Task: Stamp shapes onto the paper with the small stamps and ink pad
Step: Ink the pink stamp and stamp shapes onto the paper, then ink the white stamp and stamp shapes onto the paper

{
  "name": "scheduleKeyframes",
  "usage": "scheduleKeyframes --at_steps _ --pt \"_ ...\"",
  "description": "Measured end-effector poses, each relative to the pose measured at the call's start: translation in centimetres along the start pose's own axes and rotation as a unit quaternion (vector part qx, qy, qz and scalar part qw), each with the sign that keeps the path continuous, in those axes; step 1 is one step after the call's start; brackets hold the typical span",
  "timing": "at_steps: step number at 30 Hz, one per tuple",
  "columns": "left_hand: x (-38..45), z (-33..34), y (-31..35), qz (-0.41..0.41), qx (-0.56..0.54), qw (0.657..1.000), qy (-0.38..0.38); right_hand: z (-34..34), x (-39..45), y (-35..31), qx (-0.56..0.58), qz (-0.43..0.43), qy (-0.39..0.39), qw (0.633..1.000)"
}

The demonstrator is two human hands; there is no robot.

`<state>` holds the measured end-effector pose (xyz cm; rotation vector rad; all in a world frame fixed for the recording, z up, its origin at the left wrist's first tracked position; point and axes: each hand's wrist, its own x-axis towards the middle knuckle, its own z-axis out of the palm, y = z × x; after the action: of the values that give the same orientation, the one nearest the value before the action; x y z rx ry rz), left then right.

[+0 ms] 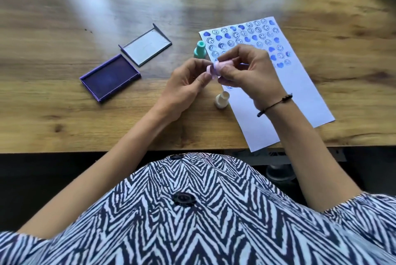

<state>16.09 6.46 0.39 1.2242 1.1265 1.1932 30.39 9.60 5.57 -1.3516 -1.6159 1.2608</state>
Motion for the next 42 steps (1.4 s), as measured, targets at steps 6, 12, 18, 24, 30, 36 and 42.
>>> scheduleKeyframes --at_steps 6,12,18,24,30,36,42 --pt "-0.2 -0.3 0.4 0.011 -0.028 0.998 0.055 1.1 0.0 -0.7 -0.074 -0.054 0.001 0.996" --pt "-0.4 -0.6 0.6 0.015 -0.024 0.995 0.096 2.7 0.3 -0.9 -0.07 -0.058 0.018 0.996" --pt "0.6 -2.1 0.5 -0.017 0.158 0.978 0.131 3.8 3.2 -0.7 -0.288 -0.095 -0.025 0.953" --pt "-0.1 -3.1 0.5 -0.025 0.152 0.973 0.171 4.7 3.6 -0.6 -0.478 -0.111 -0.029 0.871" --pt "-1.5 -3.3 0.3 -0.031 0.119 0.979 0.165 1.4 0.9 -1.3 -0.564 0.005 -0.091 0.821" --pt "-2.5 -2.8 0.6 -0.036 0.101 0.988 0.115 3.0 -0.9 -0.7 -0.522 -0.005 -0.107 0.846" --pt "-3.8 -3.4 0.8 -0.065 -0.073 0.992 0.075 5.2 -0.4 -2.1 -0.21 -0.03 -0.042 0.976"
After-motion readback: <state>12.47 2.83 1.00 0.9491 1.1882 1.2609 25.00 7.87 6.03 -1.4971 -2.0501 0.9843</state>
